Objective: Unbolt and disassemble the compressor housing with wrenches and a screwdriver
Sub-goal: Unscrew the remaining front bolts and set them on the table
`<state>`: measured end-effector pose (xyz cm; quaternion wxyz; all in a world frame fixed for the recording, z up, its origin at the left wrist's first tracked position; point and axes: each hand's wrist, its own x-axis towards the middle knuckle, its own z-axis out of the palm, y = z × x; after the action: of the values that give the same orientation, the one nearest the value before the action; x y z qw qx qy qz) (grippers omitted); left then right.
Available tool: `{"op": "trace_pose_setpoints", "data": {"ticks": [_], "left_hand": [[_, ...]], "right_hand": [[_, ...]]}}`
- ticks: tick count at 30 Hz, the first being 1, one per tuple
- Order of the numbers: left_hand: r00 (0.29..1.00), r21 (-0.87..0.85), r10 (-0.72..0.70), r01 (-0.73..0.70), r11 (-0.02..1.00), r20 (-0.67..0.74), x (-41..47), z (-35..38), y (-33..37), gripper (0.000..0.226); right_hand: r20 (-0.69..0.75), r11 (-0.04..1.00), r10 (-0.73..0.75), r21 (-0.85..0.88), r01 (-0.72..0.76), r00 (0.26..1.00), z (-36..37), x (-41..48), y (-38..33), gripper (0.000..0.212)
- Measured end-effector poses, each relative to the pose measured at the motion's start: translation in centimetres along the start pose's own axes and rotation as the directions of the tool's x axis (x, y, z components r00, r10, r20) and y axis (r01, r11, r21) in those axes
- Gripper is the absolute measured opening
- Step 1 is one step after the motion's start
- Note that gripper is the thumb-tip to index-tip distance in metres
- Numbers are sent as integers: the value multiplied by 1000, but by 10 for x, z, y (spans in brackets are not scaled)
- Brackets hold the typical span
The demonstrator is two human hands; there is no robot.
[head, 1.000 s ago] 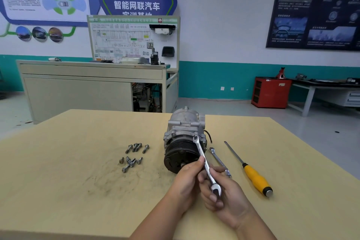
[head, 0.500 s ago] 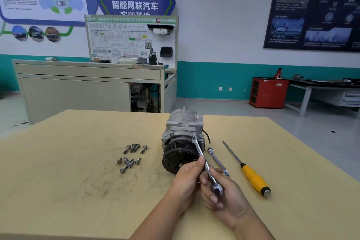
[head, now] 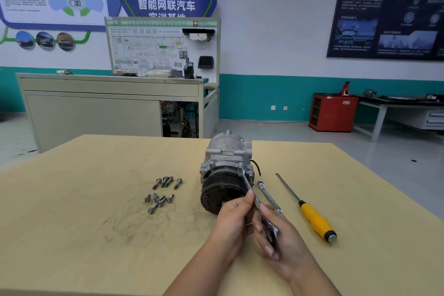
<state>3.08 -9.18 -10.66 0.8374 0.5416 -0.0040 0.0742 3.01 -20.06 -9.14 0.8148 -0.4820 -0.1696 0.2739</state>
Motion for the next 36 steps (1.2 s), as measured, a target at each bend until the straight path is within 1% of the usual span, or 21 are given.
{"op": "trace_pose_setpoints", "data": {"ticks": [2,4,6,9,11,15,16,19,21,24,26,29,31,32,34,36], "left_hand": [[1000,1,1,-1,1000,2,1,0,0,46],[1000,8,-6,6,1000,27,0,0,1,46],[999,17,-24,24,1000,41,0,0,3,49],[997,5,-51,51,999,57,2,-1,5,49],[996,-17,-53,55,998,65,3,-4,8,47],[996,-37,-21,24,999,92,3,-14,16,42],[995,-31,-20,23,999,93,2,-16,18,42],[995,14,-43,42,999,87,-3,-20,24,34],[994,36,-70,67,997,83,-5,-21,24,35],[989,-3,-122,123,992,88,-9,-21,25,34],[985,4,-151,152,988,77,-12,-21,24,33],[982,10,-186,186,982,36,-12,-24,23,40],[980,-11,-189,190,982,60,-13,-24,24,40],[979,-24,-189,191,981,77,-13,-23,25,39],[980,-43,-178,183,982,92,-15,-22,26,36],[983,-22,-157,160,987,90,-15,-23,25,33]], "right_hand": [[-20,998,25,50,-24,999,2,0,-1,41],[-26,978,67,199,-60,997,7,-1,-1,42],[-33,945,71,323,-56,997,14,-2,-2,43],[-80,921,42,390,-7,996,25,0,-3,45],[-105,919,14,393,28,994,32,1,-3,48],[-140,957,-33,281,71,990,41,2,1,41],[-152,970,-41,231,76,988,42,2,3,40],[-195,997,-65,30,73,979,44,2,8,43],[-216,994,-84,-90,66,973,47,2,10,46],[-240,973,-100,-228,44,966,51,2,12,47],[-248,960,-103,-278,31,963,52,2,11,43],[-244,947,-105,-322,21,964,55,1,8,32],[-251,956,-97,-291,20,963,57,0,8,28],[-261,971,-82,-238,18,962,58,-1,8,26],[-259,999,-17,-47,5,966,59,-2,9,23],[-211,994,32,109,-9,977,57,-4,11,22]]}}
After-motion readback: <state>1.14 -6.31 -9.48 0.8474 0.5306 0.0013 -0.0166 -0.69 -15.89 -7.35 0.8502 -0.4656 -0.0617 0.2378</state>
